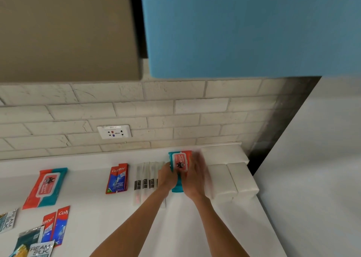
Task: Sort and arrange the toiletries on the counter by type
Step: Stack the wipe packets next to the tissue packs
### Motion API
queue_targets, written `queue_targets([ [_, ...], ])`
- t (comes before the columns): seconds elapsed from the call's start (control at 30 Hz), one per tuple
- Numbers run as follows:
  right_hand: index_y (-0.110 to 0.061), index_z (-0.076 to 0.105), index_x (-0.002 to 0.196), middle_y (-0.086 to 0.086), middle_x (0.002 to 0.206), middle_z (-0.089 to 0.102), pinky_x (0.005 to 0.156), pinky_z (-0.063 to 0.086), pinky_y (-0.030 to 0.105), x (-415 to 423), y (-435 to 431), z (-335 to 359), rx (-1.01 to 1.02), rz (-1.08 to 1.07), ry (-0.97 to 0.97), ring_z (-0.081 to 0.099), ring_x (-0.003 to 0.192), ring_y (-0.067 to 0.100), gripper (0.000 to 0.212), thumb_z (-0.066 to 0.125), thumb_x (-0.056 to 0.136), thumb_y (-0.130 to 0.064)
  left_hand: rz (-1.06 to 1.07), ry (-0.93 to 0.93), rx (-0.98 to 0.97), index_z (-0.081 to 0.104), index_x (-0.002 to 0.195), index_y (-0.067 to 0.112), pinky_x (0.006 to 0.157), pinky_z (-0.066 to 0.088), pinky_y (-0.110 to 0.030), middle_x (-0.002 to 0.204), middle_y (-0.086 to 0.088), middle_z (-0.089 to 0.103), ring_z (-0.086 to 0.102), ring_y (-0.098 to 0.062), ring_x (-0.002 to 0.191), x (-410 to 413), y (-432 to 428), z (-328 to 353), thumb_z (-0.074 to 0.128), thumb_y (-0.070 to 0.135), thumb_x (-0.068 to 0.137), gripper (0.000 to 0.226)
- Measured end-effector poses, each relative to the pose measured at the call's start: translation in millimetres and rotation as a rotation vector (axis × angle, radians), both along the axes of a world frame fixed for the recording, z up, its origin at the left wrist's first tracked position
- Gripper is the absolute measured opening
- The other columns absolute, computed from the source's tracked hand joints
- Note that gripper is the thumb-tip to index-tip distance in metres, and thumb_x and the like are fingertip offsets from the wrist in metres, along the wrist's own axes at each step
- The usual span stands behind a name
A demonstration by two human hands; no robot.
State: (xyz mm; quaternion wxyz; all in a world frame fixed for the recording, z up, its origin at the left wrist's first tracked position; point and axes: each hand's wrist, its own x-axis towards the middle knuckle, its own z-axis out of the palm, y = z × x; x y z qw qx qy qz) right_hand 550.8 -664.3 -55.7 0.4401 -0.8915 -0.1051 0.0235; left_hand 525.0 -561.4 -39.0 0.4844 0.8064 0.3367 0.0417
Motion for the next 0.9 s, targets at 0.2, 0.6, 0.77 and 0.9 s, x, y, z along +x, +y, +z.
queue_targets([
  [0.2, -0.051, 0.005, 0.164, -0.003, 0.166, 0.032, 0.124, 0.041, 0.051, 7, -3, -4, 0.063, 0.048, 0.073, 0.044, 0.148, 0.018, 0.090, 0.011, 0.086, -0.095, -0.029, 0.022, -0.070, 0.056, 0.112, 0.017, 0.083, 0.058, -0.033, 0.102, -0.001, 0.066, 0.068, -0.016, 0.090, -1, -10, 0, 0.044, 0.016, 0.106, 0.013],
  [0.6, -0.046, 0.003, 0.163, -0.003, 0.169, 0.033, 0.120, 0.046, 0.054, 1, -5, 6, 0.077, 0.022, 0.052, 0.044, 0.150, 0.022, 0.116, -0.005, 0.066, -0.109, -0.079, 0.018, -0.035, 0.054, 0.122, 0.016, 0.070, 0.049, -0.021, 0.114, -0.003, 0.067, 0.063, -0.008, 0.085, -13, -4, 12, 0.041, 0.028, 0.110, 0.021],
  [0.77, -0.039, 0.006, 0.165, 0.000, 0.171, 0.034, 0.121, 0.045, 0.053, 1, -2, 2, -0.117, -0.016, -0.064, 0.041, 0.154, 0.025, 0.087, -0.001, 0.093, -0.088, -0.075, -0.017, -0.021, 0.041, 0.149, 0.008, 0.084, 0.051, -0.026, 0.140, -0.008, 0.057, 0.062, -0.024, 0.115, -24, 0, 32, 0.040, 0.026, 0.111, 0.042],
  [0.9, -0.024, 0.022, 0.165, 0.004, 0.166, 0.042, 0.120, 0.046, 0.049, -8, 7, 10, -0.269, -0.027, -0.194, 0.046, 0.150, 0.025, 0.063, 0.021, 0.110, -0.055, -0.109, -0.095, 0.077, 0.035, 0.156, 0.009, 0.106, 0.047, -0.035, 0.157, -0.011, 0.046, 0.051, -0.030, 0.139, -42, 17, 39, 0.044, 0.028, 0.110, 0.051],
])
